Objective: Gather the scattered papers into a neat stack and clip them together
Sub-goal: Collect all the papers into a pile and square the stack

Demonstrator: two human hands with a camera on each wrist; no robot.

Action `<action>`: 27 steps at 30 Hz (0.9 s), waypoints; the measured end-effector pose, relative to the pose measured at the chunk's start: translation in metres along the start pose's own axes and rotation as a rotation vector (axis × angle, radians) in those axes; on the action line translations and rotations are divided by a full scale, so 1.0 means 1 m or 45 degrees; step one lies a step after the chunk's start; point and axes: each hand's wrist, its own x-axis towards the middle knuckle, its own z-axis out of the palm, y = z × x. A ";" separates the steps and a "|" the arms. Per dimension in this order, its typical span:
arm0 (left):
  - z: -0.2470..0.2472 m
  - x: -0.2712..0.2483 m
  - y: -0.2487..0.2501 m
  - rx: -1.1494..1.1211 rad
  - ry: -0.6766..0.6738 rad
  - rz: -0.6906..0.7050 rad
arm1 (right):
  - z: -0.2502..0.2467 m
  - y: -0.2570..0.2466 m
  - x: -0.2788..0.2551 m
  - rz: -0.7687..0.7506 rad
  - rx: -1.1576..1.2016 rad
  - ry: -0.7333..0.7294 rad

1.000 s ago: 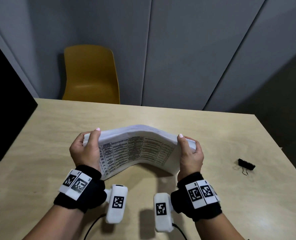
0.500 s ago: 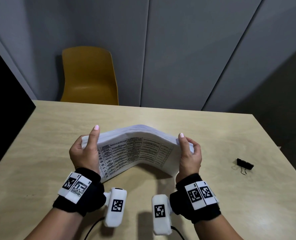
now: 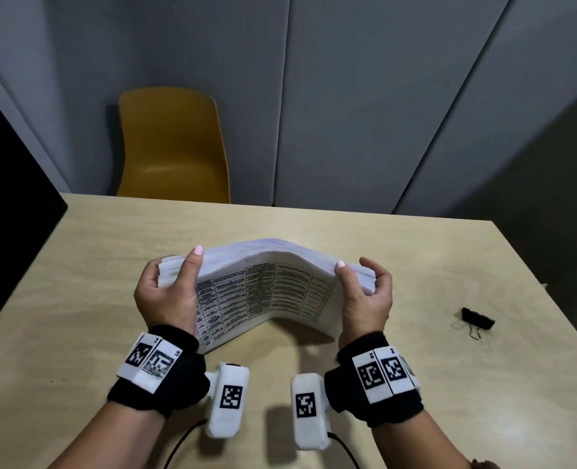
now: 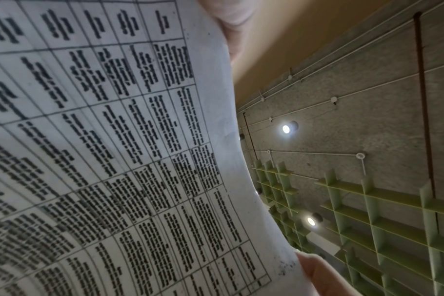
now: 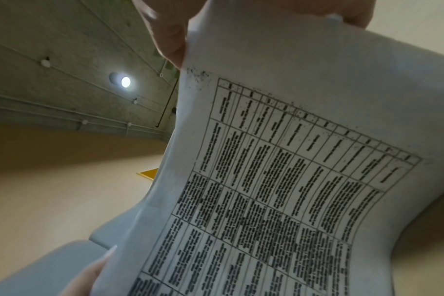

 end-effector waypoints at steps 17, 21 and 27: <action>-0.001 0.018 0.002 0.044 -0.105 -0.065 | 0.001 0.002 0.020 -0.080 0.063 0.020; -0.004 0.020 -0.002 0.089 -0.178 -0.008 | -0.001 0.007 0.022 -0.123 -0.060 -0.043; -0.014 0.015 0.001 -0.178 -0.469 -0.095 | -0.007 0.012 0.022 -0.116 0.116 -0.230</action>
